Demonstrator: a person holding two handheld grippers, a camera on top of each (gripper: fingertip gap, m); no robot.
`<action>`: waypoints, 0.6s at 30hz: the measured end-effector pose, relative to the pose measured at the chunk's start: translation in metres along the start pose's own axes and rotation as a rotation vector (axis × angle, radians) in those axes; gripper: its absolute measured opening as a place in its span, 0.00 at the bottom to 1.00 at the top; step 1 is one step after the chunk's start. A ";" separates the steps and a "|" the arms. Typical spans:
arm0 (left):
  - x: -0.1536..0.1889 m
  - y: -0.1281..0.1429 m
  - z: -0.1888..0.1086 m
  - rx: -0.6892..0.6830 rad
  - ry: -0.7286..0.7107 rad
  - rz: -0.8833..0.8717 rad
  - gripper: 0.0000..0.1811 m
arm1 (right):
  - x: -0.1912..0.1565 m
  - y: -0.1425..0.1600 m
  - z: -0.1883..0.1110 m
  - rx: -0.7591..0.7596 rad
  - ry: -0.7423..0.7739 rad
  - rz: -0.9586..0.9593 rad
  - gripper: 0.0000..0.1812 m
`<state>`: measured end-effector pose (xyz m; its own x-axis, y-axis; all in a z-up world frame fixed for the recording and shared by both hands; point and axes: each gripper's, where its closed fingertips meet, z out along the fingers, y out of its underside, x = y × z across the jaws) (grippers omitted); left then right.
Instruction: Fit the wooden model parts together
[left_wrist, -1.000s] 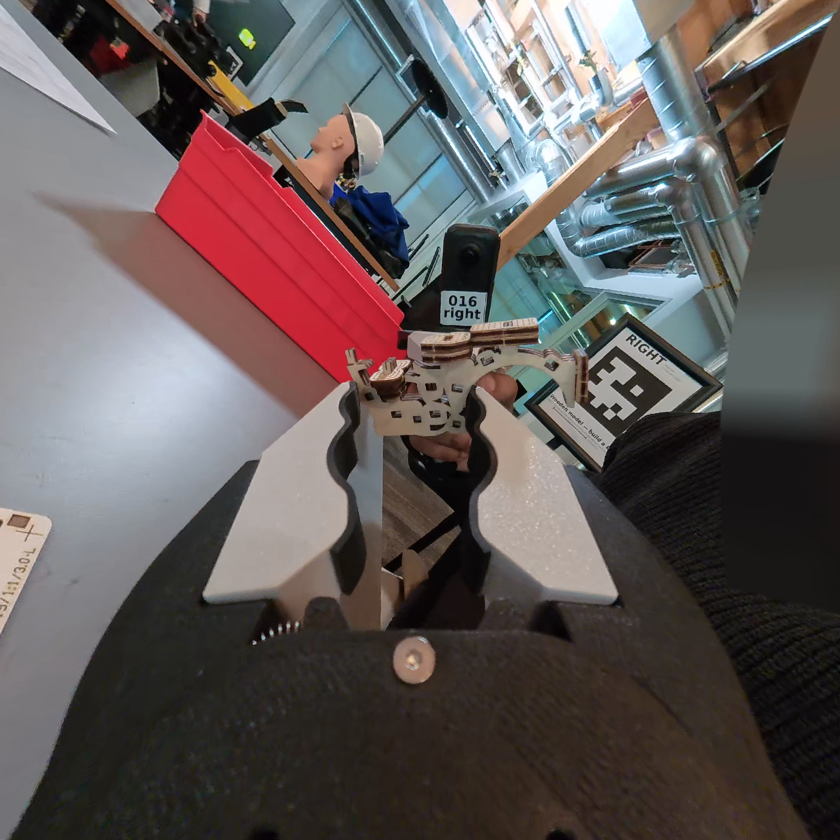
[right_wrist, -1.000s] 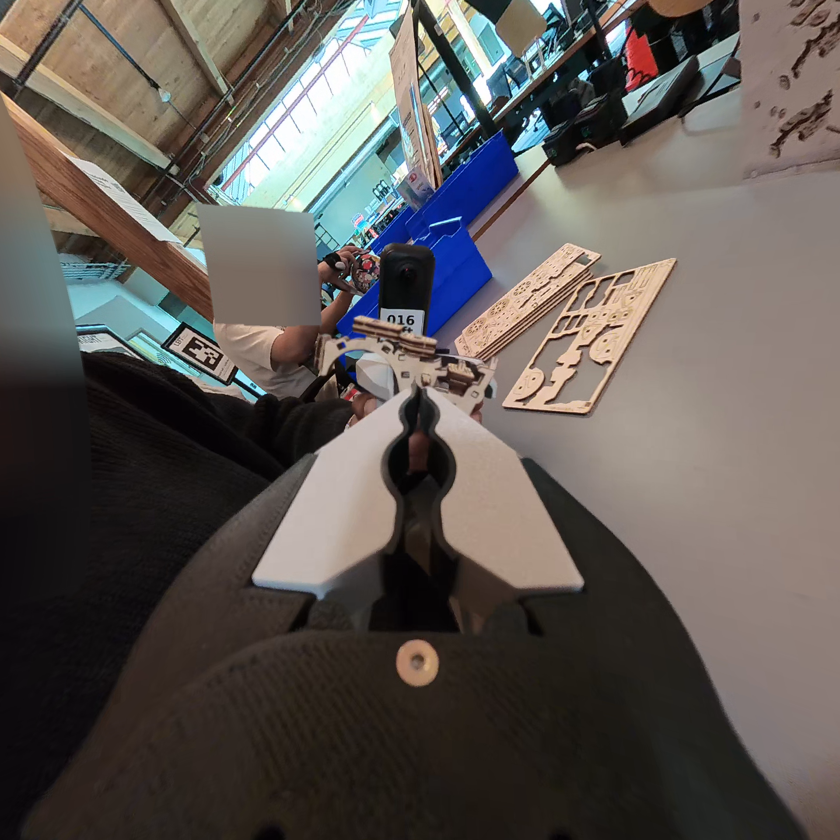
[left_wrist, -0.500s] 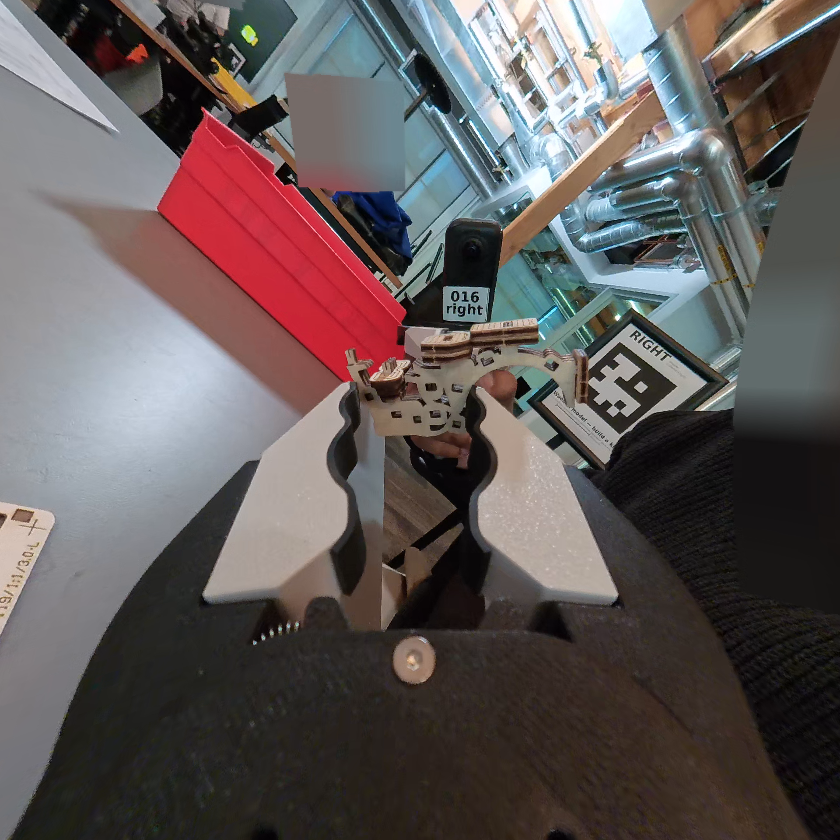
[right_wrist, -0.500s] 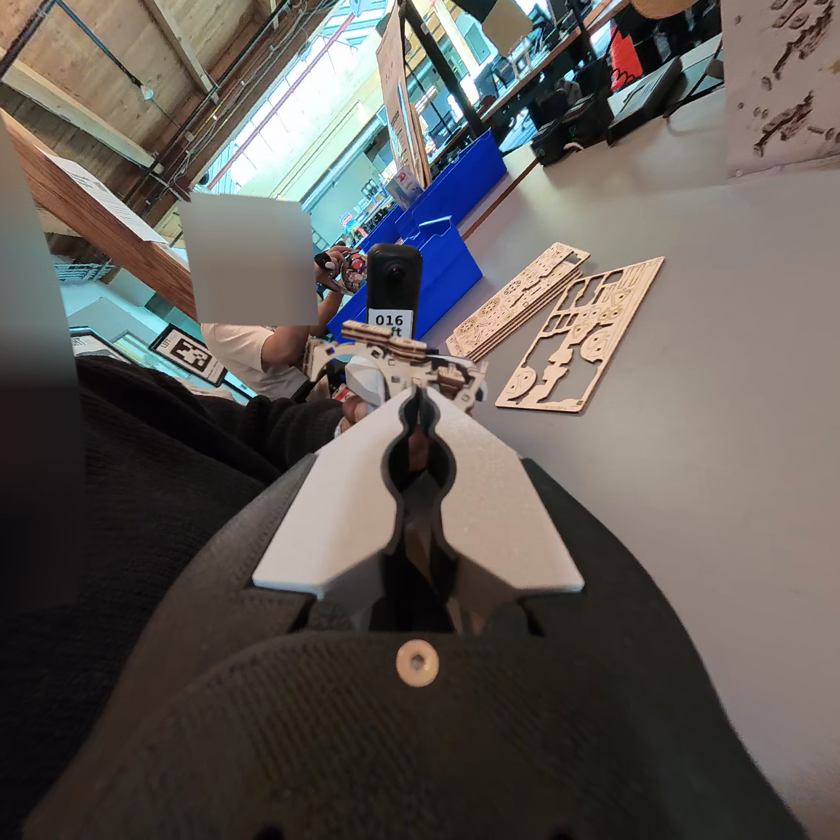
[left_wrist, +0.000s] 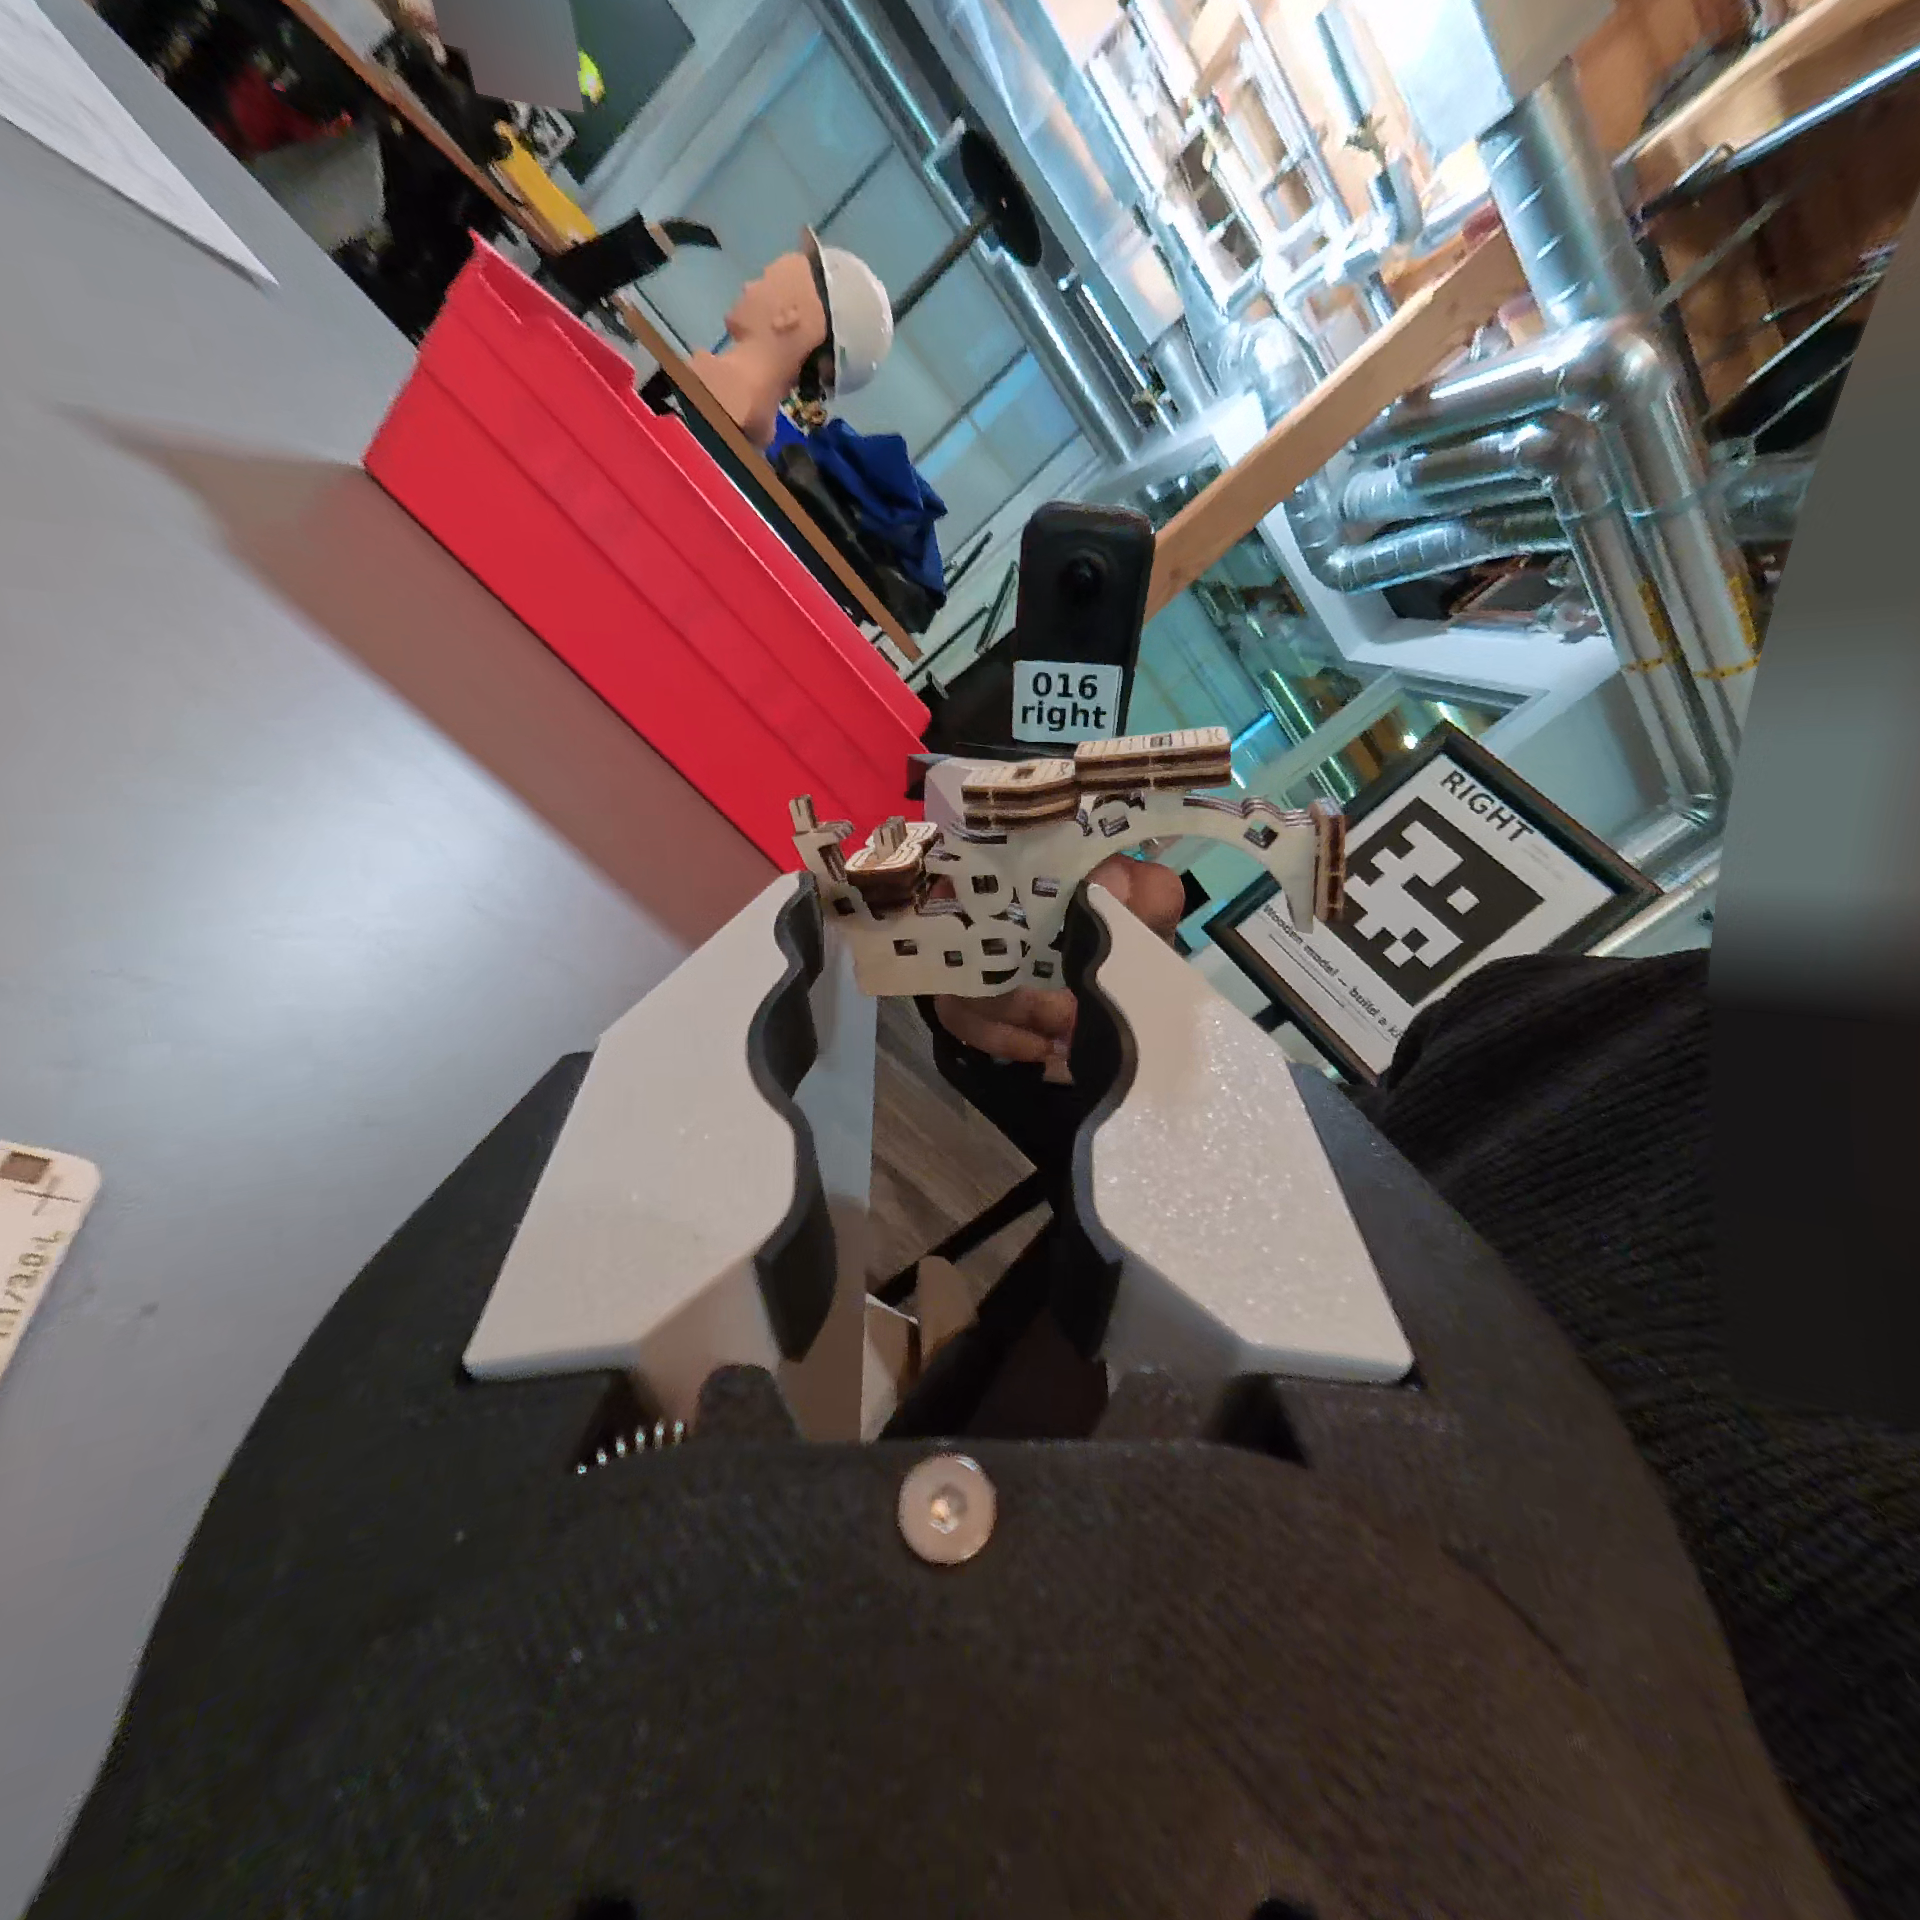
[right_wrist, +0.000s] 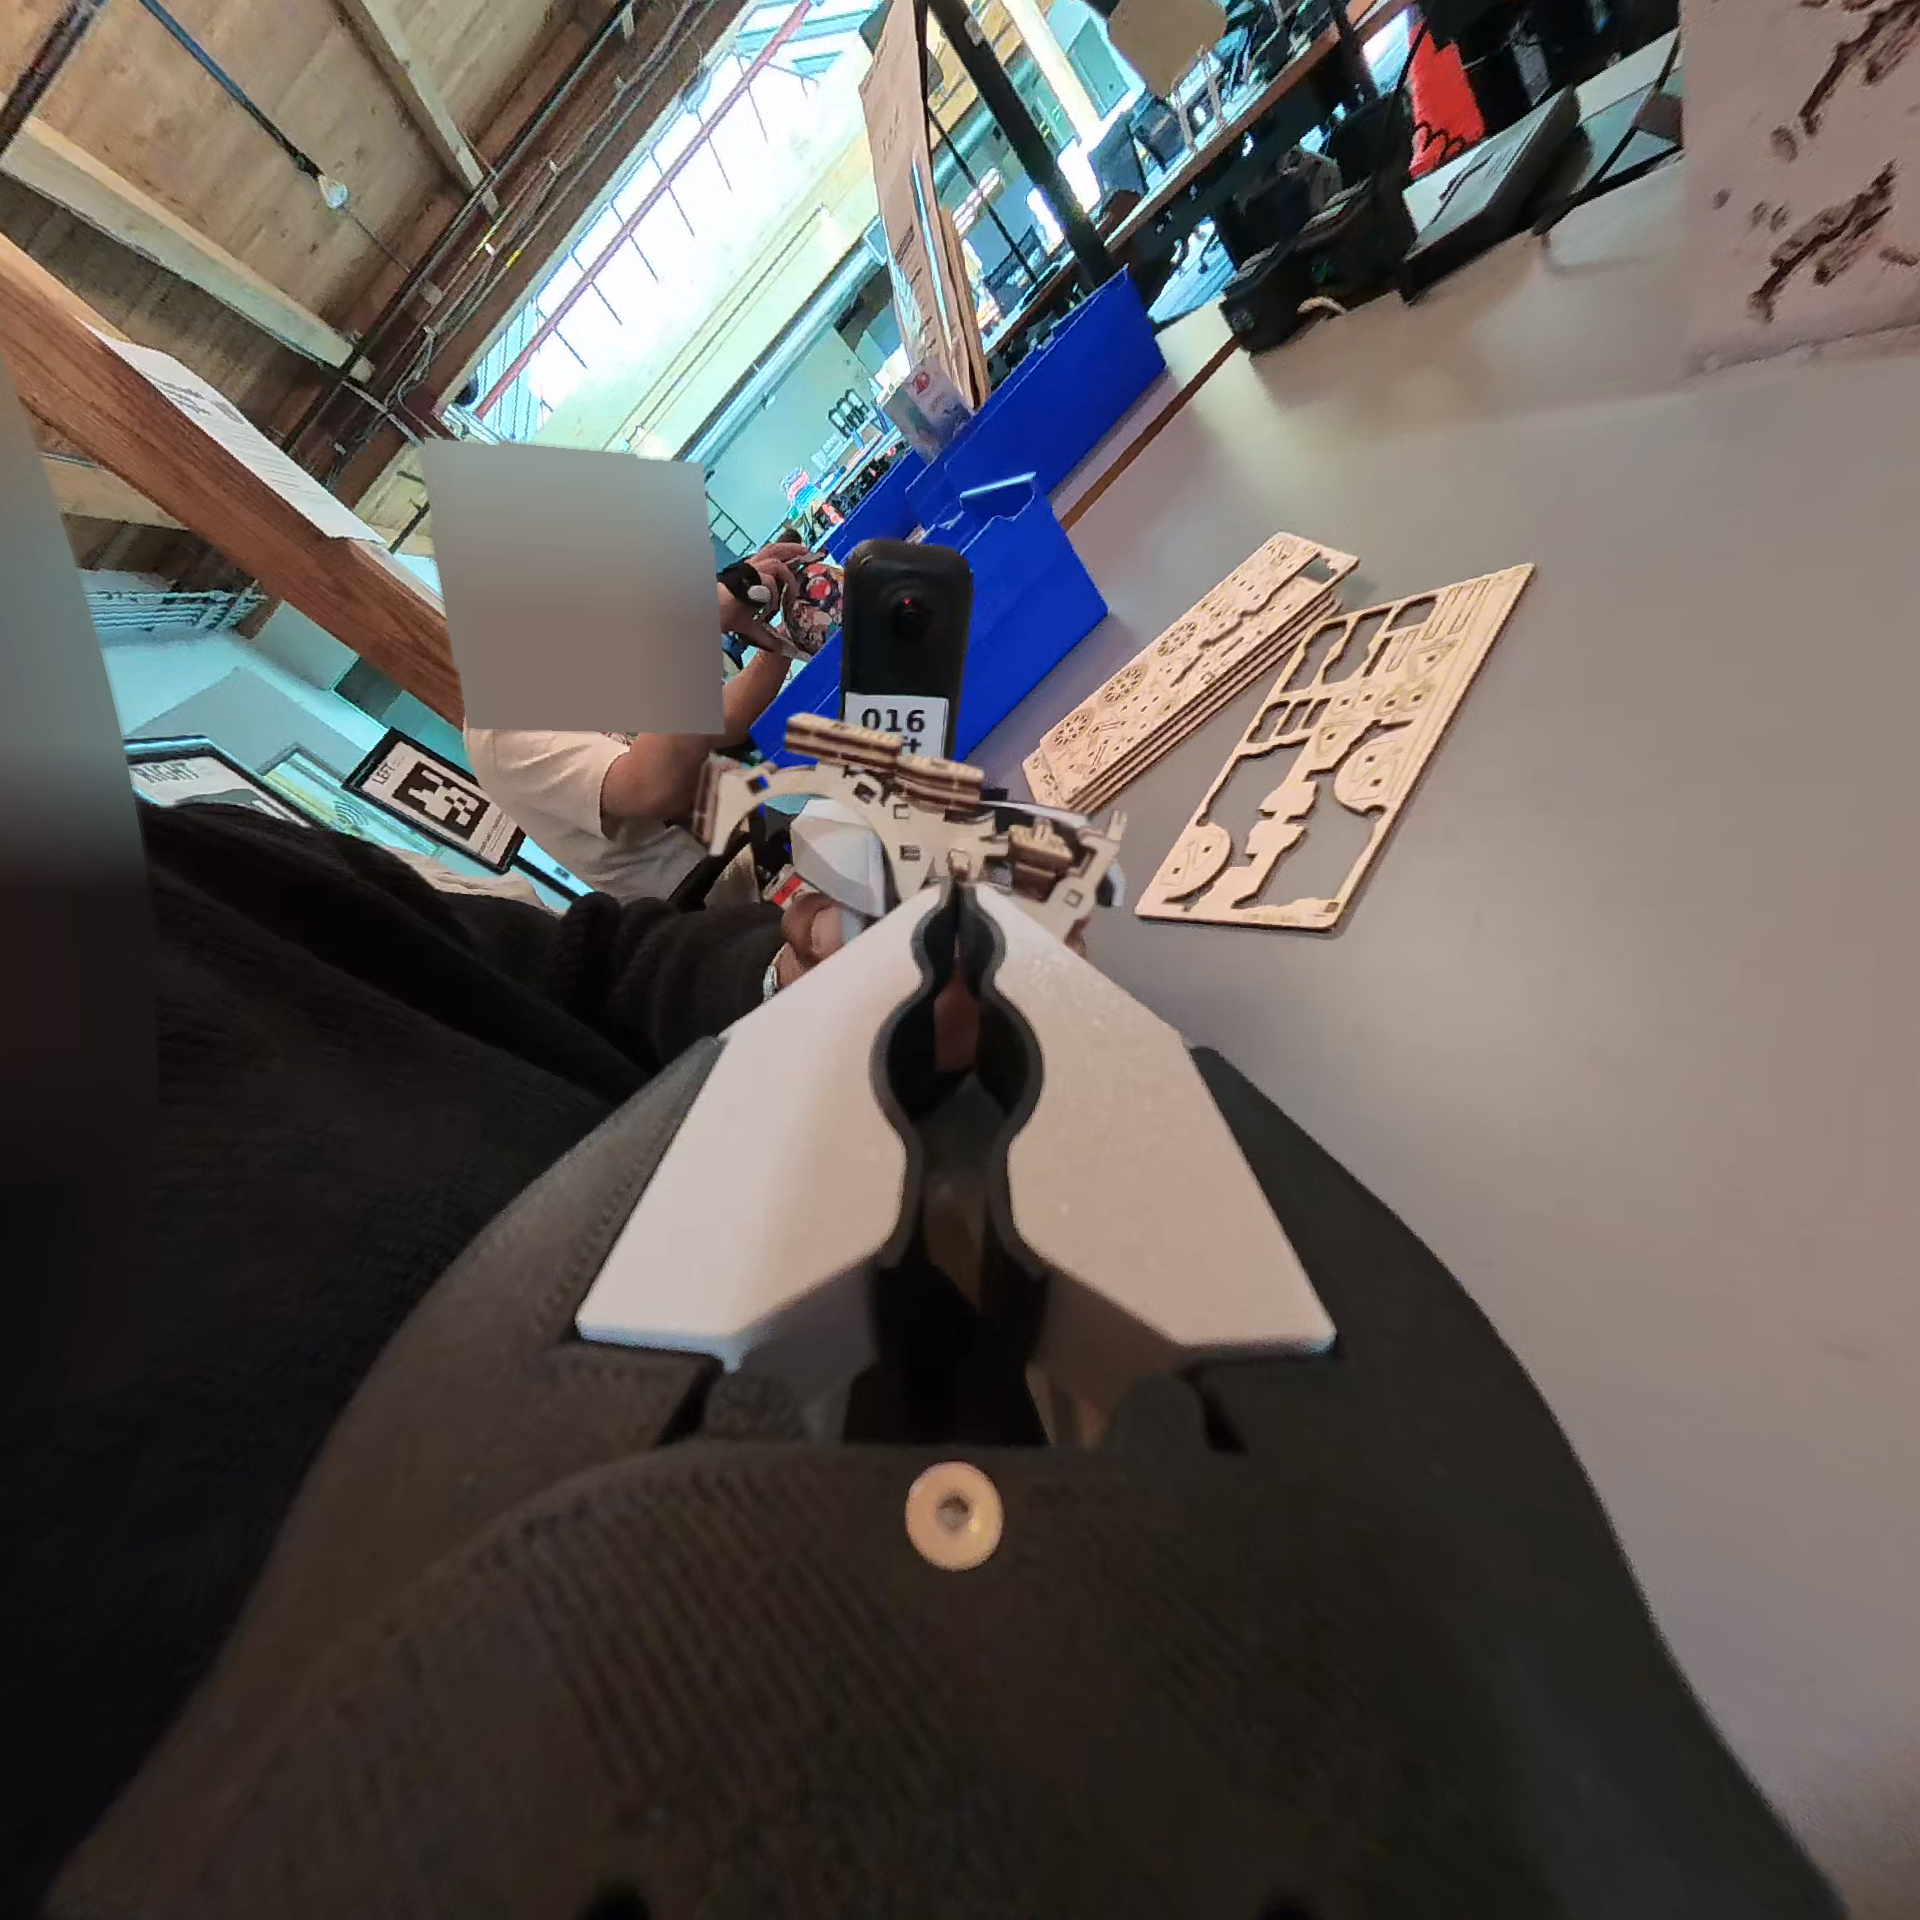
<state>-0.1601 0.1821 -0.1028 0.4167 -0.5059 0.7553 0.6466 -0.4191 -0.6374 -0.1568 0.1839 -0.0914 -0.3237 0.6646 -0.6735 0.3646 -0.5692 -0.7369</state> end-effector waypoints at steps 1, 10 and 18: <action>-0.001 -0.001 -0.001 0.000 -0.002 0.002 0.25 | 0.001 -0.002 -0.003 0.007 0.005 -0.001 0.00; -0.003 -0.009 -0.005 0.017 -0.021 0.019 0.25 | 0.004 -0.005 -0.005 0.031 -0.006 0.029 0.00; -0.003 -0.004 -0.002 0.005 -0.016 0.004 0.25 | 0.002 -0.002 -0.001 0.027 -0.027 0.049 0.00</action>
<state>-0.1654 0.1838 -0.1024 0.4293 -0.4959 0.7548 0.6477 -0.4134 -0.6400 -0.1576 0.1868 -0.0918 -0.3295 0.6228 -0.7096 0.3567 -0.6137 -0.7043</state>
